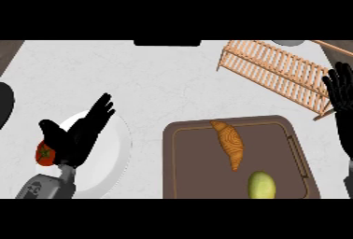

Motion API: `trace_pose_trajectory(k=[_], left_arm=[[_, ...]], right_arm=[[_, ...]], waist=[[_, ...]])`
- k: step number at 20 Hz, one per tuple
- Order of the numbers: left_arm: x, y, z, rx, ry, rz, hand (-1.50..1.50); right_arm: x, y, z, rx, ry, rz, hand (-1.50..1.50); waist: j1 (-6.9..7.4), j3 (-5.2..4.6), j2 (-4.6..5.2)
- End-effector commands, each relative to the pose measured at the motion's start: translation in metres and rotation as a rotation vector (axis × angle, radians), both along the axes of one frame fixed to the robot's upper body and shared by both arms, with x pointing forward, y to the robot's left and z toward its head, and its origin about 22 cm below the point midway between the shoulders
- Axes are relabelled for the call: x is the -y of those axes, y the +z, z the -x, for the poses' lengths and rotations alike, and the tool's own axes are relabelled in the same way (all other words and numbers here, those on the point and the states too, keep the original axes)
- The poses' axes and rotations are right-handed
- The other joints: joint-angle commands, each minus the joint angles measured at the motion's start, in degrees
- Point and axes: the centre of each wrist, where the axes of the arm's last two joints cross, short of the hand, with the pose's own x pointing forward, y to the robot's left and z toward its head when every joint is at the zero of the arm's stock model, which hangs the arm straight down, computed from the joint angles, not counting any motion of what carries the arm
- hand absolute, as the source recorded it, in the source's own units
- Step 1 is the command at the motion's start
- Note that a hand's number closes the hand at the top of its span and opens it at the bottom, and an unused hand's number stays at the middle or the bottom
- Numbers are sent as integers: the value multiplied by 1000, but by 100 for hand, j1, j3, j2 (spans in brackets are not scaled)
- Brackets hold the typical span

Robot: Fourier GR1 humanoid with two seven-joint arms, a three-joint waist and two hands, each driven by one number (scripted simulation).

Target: Pick the croissant from the tray and place it in the tiered shelf

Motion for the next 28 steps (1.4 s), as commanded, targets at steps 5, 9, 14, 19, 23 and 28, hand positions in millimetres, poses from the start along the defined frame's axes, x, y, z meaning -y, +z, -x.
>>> trace_pose_trajectory(k=[5,9,14,19,23,28], left_arm=[[3,26,-27,225,35,-209,0],[5,21,-20,191,38,-178,0],[32,16,-20,221,37,-200,0],[23,-7,-5,200,36,-214,0],[26,16,-20,208,63,-212,0],[26,-4,-15,196,62,-230,0]], right_arm=[[-32,24,-46,-136,174,157,-150],[23,20,-24,-139,-107,395,150],[-32,-60,-27,15,-351,259,-150],[-12,-90,-21,143,-252,67,-150],[-7,-49,-13,-22,11,191,-150],[-29,4,-10,-89,60,423,-150]], waist=[[234,74,-2],[-70,-72,8],[80,87,-17],[42,83,-42],[-10,72,-68],[-60,59,-81]])
